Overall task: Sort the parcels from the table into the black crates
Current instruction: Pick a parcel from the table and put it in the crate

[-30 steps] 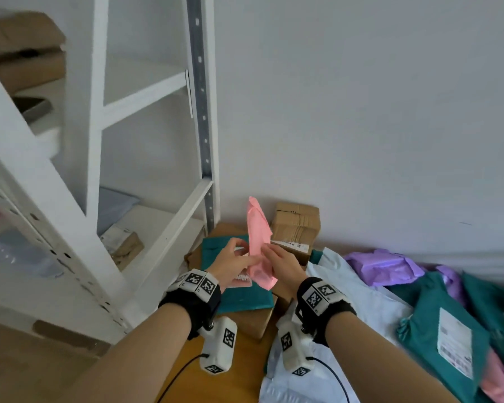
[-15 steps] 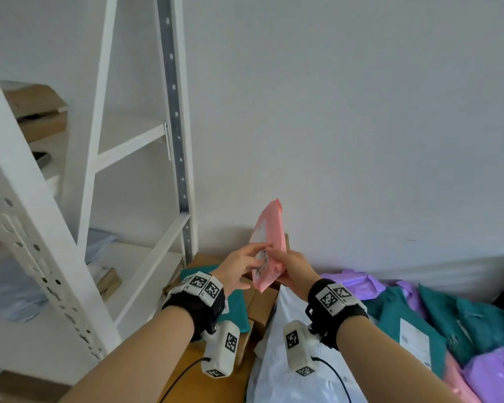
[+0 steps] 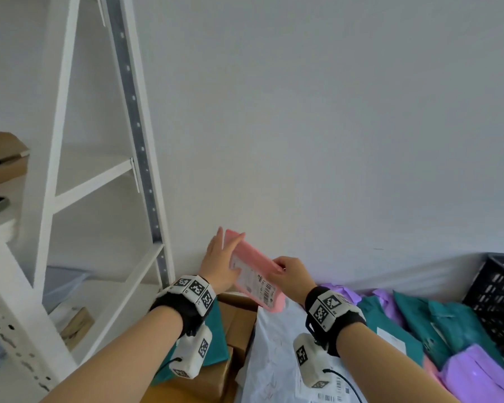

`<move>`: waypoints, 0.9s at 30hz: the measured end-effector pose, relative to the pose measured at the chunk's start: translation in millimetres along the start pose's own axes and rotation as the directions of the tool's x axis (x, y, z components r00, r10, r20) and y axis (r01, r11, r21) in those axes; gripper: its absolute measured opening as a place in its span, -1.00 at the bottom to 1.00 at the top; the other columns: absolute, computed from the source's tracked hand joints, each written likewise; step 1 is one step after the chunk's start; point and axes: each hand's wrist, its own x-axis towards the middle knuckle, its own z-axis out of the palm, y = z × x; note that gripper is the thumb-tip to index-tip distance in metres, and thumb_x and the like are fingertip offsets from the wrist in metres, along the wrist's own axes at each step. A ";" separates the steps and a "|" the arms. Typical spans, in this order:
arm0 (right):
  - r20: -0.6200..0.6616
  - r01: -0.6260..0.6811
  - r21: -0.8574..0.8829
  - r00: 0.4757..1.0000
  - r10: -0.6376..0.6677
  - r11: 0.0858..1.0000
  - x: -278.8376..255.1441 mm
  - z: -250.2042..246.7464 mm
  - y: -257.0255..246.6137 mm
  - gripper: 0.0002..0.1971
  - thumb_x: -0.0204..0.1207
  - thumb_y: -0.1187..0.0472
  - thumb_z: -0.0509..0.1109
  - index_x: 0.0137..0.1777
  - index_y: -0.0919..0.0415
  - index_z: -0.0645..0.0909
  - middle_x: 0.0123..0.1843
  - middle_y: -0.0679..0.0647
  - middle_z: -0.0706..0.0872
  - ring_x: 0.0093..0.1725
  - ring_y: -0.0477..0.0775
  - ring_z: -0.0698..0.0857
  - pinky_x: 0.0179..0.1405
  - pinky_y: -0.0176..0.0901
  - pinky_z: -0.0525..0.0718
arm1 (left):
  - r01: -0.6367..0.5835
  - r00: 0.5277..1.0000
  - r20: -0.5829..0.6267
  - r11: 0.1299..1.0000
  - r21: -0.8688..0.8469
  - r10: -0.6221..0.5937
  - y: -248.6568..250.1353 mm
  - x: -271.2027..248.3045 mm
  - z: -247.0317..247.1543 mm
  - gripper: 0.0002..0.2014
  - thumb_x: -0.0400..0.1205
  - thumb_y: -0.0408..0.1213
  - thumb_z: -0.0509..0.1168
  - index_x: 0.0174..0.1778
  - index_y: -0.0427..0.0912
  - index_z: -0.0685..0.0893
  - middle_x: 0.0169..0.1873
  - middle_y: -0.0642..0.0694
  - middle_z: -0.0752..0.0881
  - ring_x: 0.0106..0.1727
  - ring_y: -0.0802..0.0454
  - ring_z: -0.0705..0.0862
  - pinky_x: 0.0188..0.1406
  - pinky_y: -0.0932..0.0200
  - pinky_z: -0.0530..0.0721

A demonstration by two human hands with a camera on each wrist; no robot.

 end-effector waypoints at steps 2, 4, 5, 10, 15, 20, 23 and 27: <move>-0.011 0.043 -0.084 0.999 -0.044 0.996 -0.1 -4.5 0.9 -0.81 0.53 0.27 0.31 0.08 0.26 0.67 -0.06 0.15 0.76 -0.08 0.11 0.72 -0.22 -0.23 0.64 | -0.039 0.999 -0.017 0.986 0.161 0.042 3.4 2.8 -0.8 -0.32 0.62 -0.27 0.33 0.60 0.22 0.21 0.67 -0.13 -0.21 0.67 -0.16 -0.22 0.63 -0.07 -0.06; -0.016 0.085 -0.154 0.996 -0.089 0.984 1.4 -7.1 3.1 -0.81 0.52 0.31 0.30 0.08 0.23 0.68 -0.07 0.13 0.76 -0.12 0.08 0.69 -0.25 -0.29 0.56 | -0.059 0.998 0.014 0.962 0.267 0.058 5.7 5.9 -0.1 -0.43 0.63 -0.21 0.31 0.55 0.20 0.33 0.67 -0.15 -0.12 0.67 -0.17 -0.23 0.63 -0.12 -0.13; -0.013 0.101 -0.181 0.994 -0.105 0.978 2.2 -7.8 4.1 -0.80 0.51 0.33 0.29 0.07 0.21 0.69 -0.08 0.12 0.75 -0.14 0.07 0.68 -0.25 -0.28 0.55 | -0.074 0.997 0.045 0.949 0.306 0.064 7.3 7.1 0.6 -0.49 0.64 -0.20 0.28 0.51 0.20 0.40 0.67 -0.14 -0.03 0.67 -0.18 -0.19 0.63 -0.14 -0.14; 0.038 0.188 -0.311 0.982 -0.185 0.932 5.8 -11.4 5.4 -0.76 0.52 0.34 0.27 0.10 0.16 0.69 0.02 0.07 0.74 -0.09 0.01 0.61 -0.11 -0.27 0.50 | -0.137 0.990 0.071 0.940 0.311 0.121 17.1 6.6 8.0 -0.76 0.64 -0.15 0.26 0.19 0.16 0.71 0.16 0.01 0.73 0.29 -0.04 0.60 0.34 -0.01 0.48; 0.068 0.225 -0.336 0.974 -0.215 0.915 10.3 -12.5 3.8 -0.75 0.54 0.33 0.27 0.16 0.13 0.66 0.10 0.05 0.70 0.05 0.03 0.62 -0.01 -0.28 0.51 | -0.119 0.986 0.147 0.964 0.240 0.085 21.7 8.9 13.3 -0.72 0.59 -0.25 0.32 0.22 0.03 0.69 0.03 0.00 0.77 -0.01 0.04 0.70 0.04 0.18 0.65; 0.041 0.231 -0.307 0.972 -0.230 0.923 20.7 -16.1 -6.2 -0.69 0.51 0.36 0.26 0.21 0.14 0.64 0.12 0.04 0.70 0.11 0.04 0.64 0.12 -0.20 0.59 | -0.138 0.984 0.148 0.955 0.263 0.102 18.8 13.3 12.0 -0.79 0.63 -0.26 0.26 0.17 -0.07 0.64 -0.01 -0.04 0.74 -0.05 0.02 0.69 -0.09 0.26 0.59; -0.089 0.199 -0.191 0.972 -0.219 0.961 24.1 -15.7 -10.3 -0.48 0.51 0.22 0.38 0.48 0.10 0.39 0.28 -0.01 0.61 0.28 0.03 0.61 0.27 -0.18 0.58 | -0.113 0.987 0.135 0.963 0.244 0.082 10.7 17.4 6.7 -0.74 0.62 -0.20 0.29 0.23 -0.05 0.58 0.01 0.00 0.72 -0.05 0.06 0.69 0.05 0.13 0.68; -0.207 0.216 -0.182 0.945 -0.252 0.959 22.7 -22.0 -8.1 0.12 0.30 -0.01 0.63 0.68 0.17 -0.06 0.58 0.03 0.24 0.56 0.04 0.24 0.58 0.01 0.28 | 0.012 0.996 0.092 0.995 0.103 -0.021 -0.2 23.0 0.9 -0.73 0.59 -0.17 0.36 0.19 -0.05 0.57 0.00 0.03 0.71 -0.07 0.08 0.68 0.00 0.18 0.69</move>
